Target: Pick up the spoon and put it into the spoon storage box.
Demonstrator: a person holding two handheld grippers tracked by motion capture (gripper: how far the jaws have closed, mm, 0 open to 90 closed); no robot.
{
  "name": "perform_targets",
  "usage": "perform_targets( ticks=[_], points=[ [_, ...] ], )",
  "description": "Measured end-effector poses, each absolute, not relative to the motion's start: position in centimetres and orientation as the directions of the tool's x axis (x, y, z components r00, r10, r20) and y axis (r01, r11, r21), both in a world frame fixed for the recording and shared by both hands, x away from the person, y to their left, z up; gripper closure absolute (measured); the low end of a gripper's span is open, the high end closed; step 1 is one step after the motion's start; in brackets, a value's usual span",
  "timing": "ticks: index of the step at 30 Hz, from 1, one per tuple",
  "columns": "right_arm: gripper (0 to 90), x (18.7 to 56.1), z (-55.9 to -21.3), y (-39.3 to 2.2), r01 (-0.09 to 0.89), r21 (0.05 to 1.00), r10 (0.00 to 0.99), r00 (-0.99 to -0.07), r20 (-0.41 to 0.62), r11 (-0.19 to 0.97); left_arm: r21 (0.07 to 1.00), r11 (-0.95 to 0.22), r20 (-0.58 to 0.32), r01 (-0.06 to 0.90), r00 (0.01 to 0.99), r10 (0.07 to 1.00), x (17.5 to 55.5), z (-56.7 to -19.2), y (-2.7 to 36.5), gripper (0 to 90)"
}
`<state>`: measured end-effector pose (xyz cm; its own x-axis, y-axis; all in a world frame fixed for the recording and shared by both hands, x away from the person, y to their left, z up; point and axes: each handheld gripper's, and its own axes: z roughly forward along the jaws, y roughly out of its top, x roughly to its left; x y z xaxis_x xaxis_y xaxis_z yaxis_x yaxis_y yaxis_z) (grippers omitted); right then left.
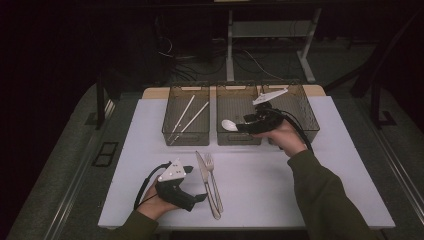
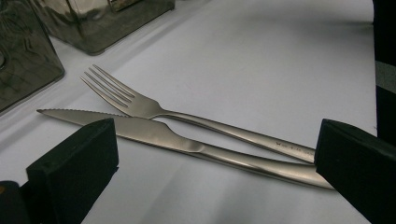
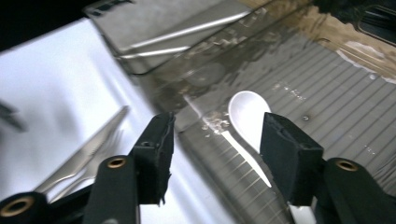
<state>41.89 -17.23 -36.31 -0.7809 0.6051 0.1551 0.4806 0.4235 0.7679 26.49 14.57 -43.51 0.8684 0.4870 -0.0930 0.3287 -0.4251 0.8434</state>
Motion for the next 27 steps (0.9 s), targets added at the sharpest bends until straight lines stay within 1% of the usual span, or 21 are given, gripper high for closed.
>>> perform_targets(
  ticks=[5, 10, 16, 21, 27],
  points=[
    [38.2, 39.7, -35.7, -18.6, 0.46, 0.778, 0.611, -0.782, 0.127, 0.427, 0.84, -0.431, -0.09, 0.329, 0.868, 0.487, 26.5, -43.5, 14.6, 0.0],
    [36.0, 37.9, -35.9, -20.2, 0.463, 0.785, 0.621, -0.773, 0.13, 0.412, 0.84, -0.432, -0.089, 0.329, 0.868, 0.488, 26.5, -43.5, 14.5, 0.0],
    [32.6, 35.5, -37.1, -22.4, 0.464, 0.795, 0.643, -0.756, 0.126, 0.391, 0.839, -0.433, -0.09, 0.33, 0.869, 0.487, 26.5, -43.5, 14.5, 0.0],
    [29.9, 34.0, -38.2, -23.9, 0.483, 0.792, 0.669, -0.732, 0.131, 0.373, 0.84, -0.435, -0.085, 0.326, 0.869, 0.487, 26.4, -43.4, 14.5, 0.0],
    [28.5, 31.8, -39.1, -25.6, 0.469, 0.812, 0.674, -0.727, 0.13, 0.349, 0.84, -0.436, -0.083, 0.324, 0.87, 0.486, 26.3, -43.4, 14.6, 0.0]
  ],
)
